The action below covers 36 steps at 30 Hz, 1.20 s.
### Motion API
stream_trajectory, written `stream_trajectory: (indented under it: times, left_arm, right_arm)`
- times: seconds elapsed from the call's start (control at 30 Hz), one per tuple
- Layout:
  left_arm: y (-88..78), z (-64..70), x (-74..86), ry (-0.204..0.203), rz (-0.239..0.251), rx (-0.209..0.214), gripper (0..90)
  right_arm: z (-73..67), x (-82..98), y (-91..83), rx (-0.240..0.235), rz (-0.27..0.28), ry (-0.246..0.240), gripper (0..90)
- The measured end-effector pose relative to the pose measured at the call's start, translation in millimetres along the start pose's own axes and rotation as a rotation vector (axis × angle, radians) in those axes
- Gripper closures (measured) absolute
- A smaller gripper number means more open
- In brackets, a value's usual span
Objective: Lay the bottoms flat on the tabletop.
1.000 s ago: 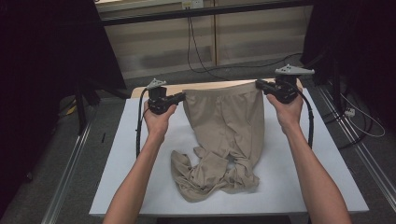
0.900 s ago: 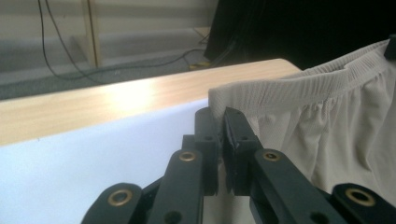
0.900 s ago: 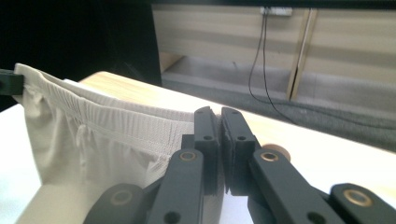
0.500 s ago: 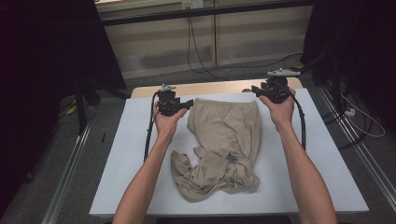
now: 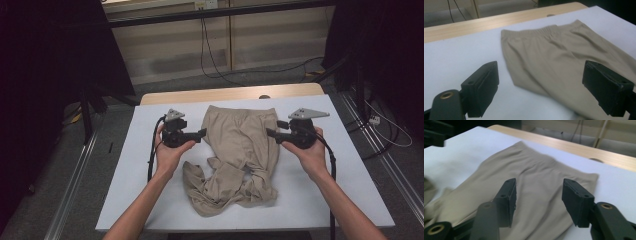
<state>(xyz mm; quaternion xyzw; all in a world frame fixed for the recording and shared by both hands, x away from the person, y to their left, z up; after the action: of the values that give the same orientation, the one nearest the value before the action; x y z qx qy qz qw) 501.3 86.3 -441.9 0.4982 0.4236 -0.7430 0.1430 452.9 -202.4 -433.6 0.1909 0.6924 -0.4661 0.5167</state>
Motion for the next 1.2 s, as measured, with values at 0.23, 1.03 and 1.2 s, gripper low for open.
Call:
stream_trajectory:
  times: [0.23, 1.03, 1.2]
  left_arm:
    - [-24.9, 24.3, 39.8, 0.028, -0.094, 0.053, 20.3]
    - [-40.9, 55.4, 94.0, 0.136, -0.195, 0.126, 27.9]
    - [-39.0, 60.0, 95.9, 0.139, -0.202, 0.141, 31.1]
  right_arm:
    - [-62.4, 30.1, -22.9, -0.166, -0.055, -0.081, 79.1]
    - [-85.9, 93.7, -37.0, -0.119, -0.233, -0.23, 74.8]
    - [-49.2, 90.4, -42.6, 0.007, -0.224, -0.189, 72.3]
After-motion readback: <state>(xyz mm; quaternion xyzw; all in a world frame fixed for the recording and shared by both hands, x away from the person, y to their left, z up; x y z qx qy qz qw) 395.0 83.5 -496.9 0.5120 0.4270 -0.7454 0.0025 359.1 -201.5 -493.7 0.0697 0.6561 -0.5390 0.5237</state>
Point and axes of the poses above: each handheld gripper's, and its own axes: y roughly forward along the jaws, x roughly out of its underside, z roughly to its right, the point moved 8 cm from there along y, roughly forward along the jaws, and after that the axes turned 2 degrees about -y, right-handed, at the moved point
